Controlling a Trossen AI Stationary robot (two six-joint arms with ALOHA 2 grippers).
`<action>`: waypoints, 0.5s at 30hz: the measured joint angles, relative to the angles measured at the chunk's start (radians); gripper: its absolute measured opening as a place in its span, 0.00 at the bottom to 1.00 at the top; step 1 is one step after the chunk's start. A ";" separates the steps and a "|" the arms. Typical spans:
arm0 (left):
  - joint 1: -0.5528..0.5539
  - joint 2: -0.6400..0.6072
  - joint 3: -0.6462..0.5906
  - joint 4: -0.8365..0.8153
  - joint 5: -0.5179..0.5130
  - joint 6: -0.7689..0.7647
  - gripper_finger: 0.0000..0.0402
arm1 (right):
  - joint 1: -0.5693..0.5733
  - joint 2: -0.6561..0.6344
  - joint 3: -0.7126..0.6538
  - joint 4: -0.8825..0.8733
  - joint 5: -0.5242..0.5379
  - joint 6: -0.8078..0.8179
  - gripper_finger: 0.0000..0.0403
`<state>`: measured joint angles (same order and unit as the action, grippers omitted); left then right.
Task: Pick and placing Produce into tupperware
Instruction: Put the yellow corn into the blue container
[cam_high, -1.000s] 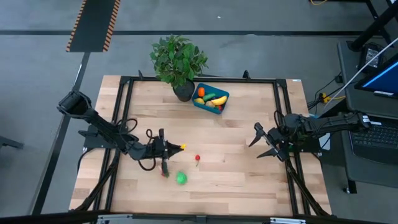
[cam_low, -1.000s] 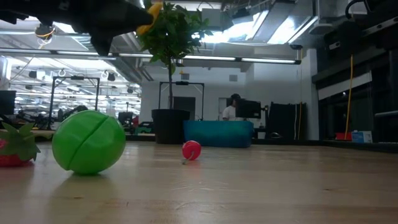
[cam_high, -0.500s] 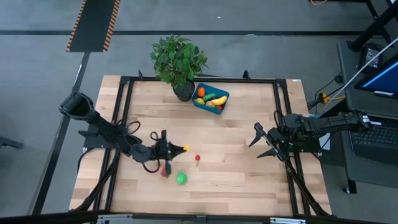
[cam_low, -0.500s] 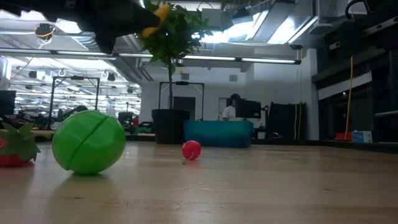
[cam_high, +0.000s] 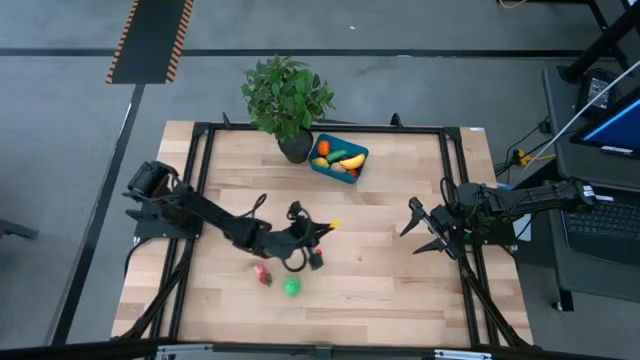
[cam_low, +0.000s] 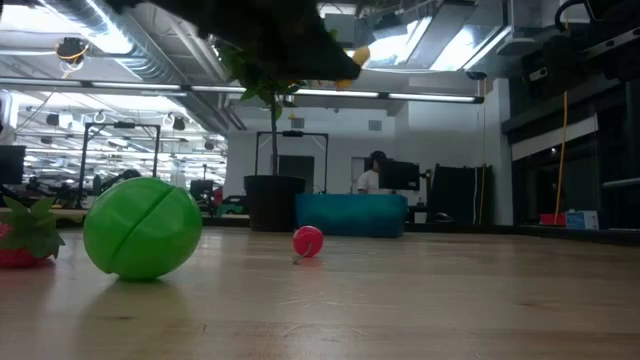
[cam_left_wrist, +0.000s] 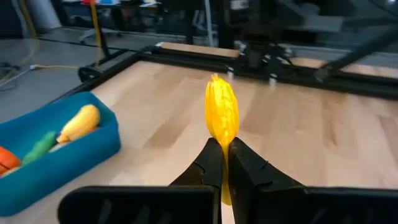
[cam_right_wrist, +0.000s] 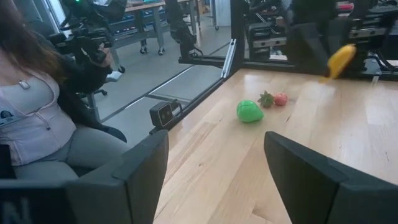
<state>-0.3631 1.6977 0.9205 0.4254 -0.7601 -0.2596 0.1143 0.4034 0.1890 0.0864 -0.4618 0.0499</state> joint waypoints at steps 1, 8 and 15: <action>0.011 0.011 0.012 0.001 -0.004 0.000 0.01 | 0.000 0.000 0.000 0.000 0.000 0.000 0.66; 0.051 0.090 0.066 0.000 -0.110 -0.001 0.01 | 0.000 0.000 0.000 -0.005 0.000 -0.001 0.66; 0.097 0.118 0.119 -0.022 -0.117 -0.001 0.01 | 0.000 0.000 0.000 -0.009 0.000 0.000 0.66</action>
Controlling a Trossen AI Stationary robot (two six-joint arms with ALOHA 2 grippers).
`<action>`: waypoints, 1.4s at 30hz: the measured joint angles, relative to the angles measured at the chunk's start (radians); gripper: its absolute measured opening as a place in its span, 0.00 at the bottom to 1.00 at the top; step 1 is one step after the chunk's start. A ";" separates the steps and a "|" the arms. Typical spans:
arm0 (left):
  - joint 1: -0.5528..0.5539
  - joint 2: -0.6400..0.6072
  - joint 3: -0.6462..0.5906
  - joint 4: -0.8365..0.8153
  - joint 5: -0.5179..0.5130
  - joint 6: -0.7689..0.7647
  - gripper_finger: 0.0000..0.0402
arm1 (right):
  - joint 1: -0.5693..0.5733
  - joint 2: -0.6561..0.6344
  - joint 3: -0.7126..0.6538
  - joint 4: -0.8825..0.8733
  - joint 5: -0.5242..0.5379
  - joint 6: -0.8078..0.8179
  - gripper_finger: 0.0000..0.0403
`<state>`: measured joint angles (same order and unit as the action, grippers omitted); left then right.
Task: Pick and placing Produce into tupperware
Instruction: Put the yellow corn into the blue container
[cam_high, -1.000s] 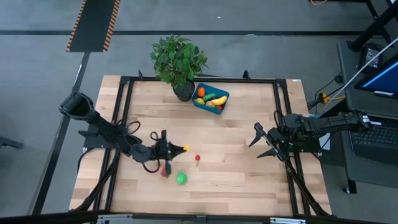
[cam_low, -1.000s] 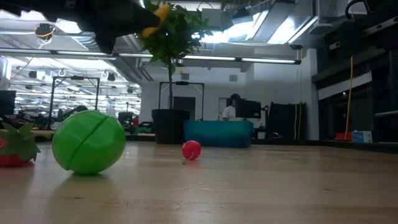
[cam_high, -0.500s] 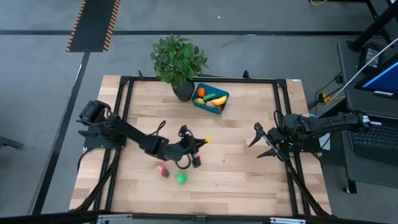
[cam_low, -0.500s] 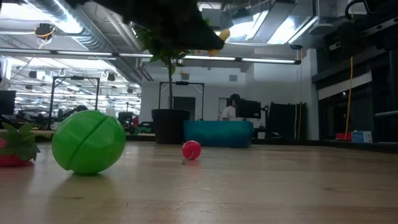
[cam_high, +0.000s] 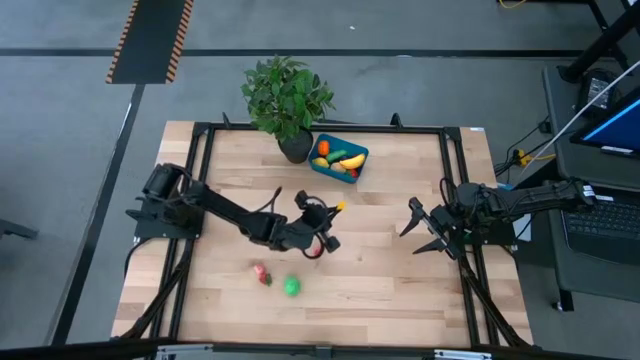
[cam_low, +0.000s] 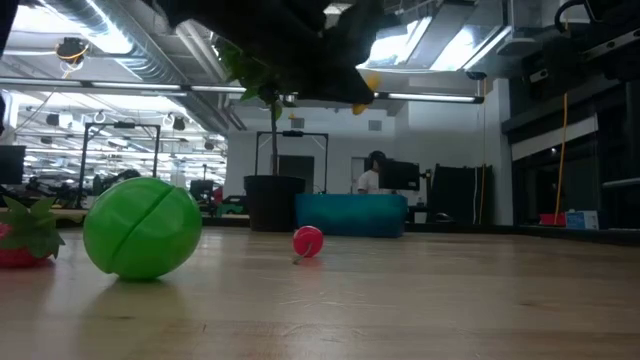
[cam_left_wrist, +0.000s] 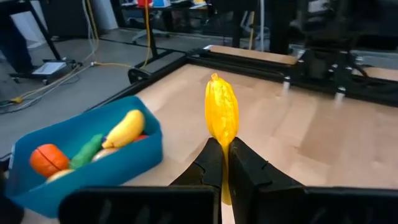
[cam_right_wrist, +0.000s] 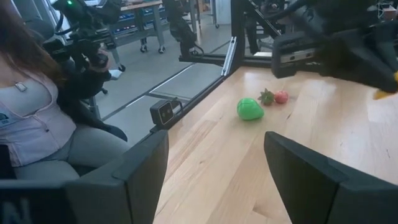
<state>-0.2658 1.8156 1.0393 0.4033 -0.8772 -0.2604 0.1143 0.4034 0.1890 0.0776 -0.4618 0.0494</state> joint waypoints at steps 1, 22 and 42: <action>0.011 0.000 0.008 -0.016 0.001 0.000 0.01 | 0.000 0.000 0.000 -0.001 0.000 0.000 0.66; 0.278 -0.001 0.056 -0.220 0.193 -0.036 0.00 | 0.000 0.000 0.000 -0.012 0.000 0.003 0.66; 0.410 -0.001 0.055 -0.254 0.320 0.052 0.00 | 0.000 0.000 0.000 -0.065 0.076 0.000 0.66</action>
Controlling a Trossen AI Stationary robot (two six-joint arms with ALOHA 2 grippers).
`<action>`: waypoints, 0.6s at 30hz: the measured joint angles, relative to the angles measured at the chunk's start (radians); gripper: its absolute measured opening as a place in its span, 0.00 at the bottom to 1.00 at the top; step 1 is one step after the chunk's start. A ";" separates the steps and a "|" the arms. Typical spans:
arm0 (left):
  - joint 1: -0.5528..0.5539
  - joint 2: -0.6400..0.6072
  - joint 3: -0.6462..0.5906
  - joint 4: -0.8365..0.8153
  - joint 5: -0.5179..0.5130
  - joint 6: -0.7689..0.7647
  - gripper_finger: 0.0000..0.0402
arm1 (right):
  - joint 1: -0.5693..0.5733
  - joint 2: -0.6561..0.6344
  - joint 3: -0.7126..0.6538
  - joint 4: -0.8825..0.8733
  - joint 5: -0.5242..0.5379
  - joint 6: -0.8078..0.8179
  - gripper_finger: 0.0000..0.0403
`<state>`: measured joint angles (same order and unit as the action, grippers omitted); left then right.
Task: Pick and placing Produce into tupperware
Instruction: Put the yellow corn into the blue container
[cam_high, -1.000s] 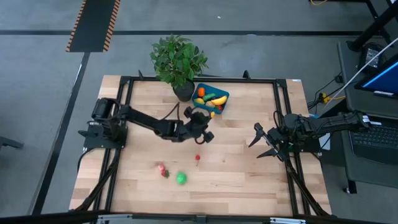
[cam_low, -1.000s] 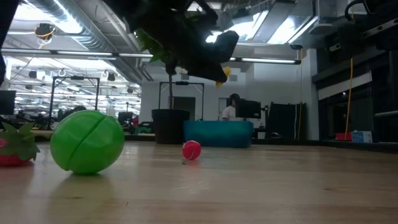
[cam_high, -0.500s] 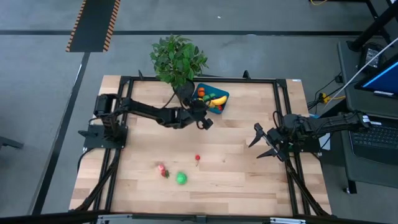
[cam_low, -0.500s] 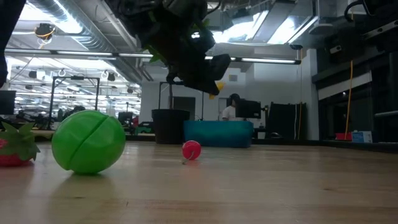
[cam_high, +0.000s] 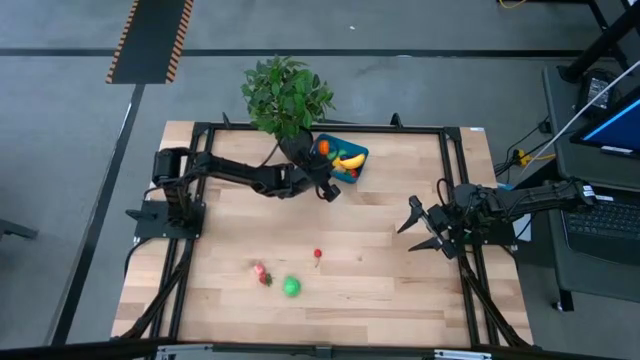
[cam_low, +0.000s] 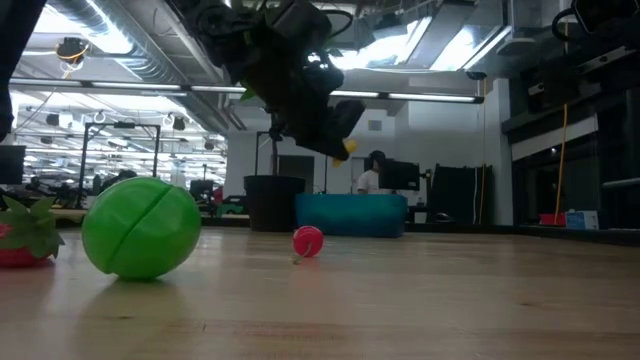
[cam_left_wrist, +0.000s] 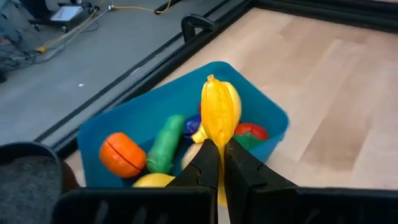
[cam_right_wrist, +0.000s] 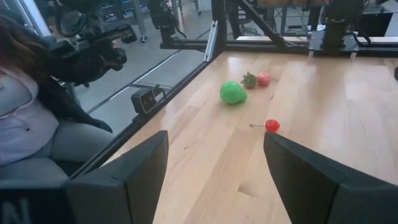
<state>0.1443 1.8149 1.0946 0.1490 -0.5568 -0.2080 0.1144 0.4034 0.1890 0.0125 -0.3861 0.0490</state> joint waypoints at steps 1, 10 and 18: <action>0.004 0.000 0.000 0.000 0.000 0.011 0.00 | 0.000 0.000 0.000 0.000 0.000 0.000 0.66; 0.031 0.013 0.000 0.009 0.055 0.037 0.00 | 0.000 0.000 0.000 0.000 0.001 0.000 0.66; 0.040 0.119 0.097 0.015 0.085 0.102 0.00 | 0.000 0.000 0.000 -0.002 0.001 0.000 0.66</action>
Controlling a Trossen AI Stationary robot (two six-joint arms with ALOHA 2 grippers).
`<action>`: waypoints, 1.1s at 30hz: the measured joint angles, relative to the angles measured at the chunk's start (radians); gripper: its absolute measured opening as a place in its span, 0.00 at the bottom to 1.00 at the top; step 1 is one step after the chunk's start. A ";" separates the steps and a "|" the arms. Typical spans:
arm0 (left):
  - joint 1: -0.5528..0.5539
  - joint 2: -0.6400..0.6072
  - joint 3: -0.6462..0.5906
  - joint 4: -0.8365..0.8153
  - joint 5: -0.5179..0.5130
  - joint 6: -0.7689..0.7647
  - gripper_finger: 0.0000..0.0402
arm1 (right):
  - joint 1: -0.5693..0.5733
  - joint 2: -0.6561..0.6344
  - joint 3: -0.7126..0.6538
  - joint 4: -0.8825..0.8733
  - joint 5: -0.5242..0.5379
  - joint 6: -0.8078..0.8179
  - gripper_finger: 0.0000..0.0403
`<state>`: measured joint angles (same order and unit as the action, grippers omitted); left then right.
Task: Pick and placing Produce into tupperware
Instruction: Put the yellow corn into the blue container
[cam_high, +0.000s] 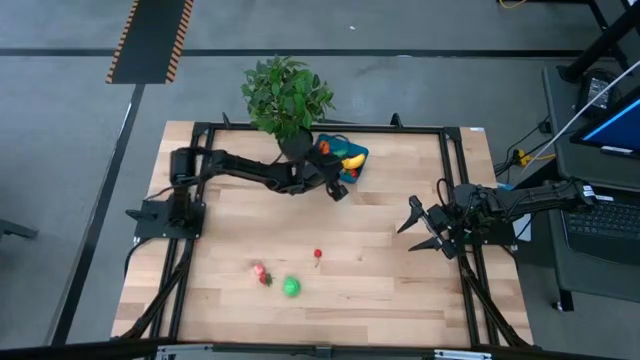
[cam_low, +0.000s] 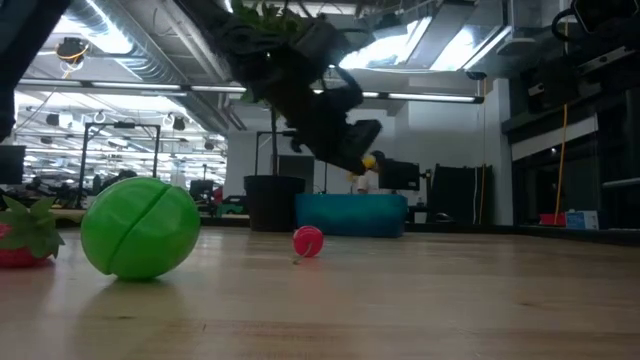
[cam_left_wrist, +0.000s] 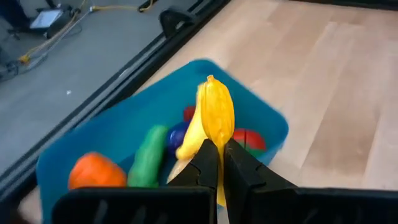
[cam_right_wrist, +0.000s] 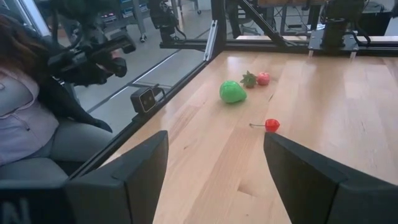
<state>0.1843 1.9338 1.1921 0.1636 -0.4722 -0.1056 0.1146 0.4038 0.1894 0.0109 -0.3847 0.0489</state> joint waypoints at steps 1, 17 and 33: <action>0.003 0.020 0.029 -0.012 0.001 0.014 0.00 | 0.000 0.000 0.000 0.000 0.000 0.001 0.66; 0.080 0.158 0.281 -0.316 -0.017 0.037 0.00 | 0.000 0.000 0.000 -0.069 0.000 0.025 0.66; 0.095 0.166 0.282 -0.425 0.016 0.004 0.00 | 0.000 0.000 0.000 -0.069 0.000 0.025 0.66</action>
<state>0.2789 2.0994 1.4738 -0.2611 -0.4565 -0.1020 0.1145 0.4035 0.1894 -0.0586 -0.3847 0.0738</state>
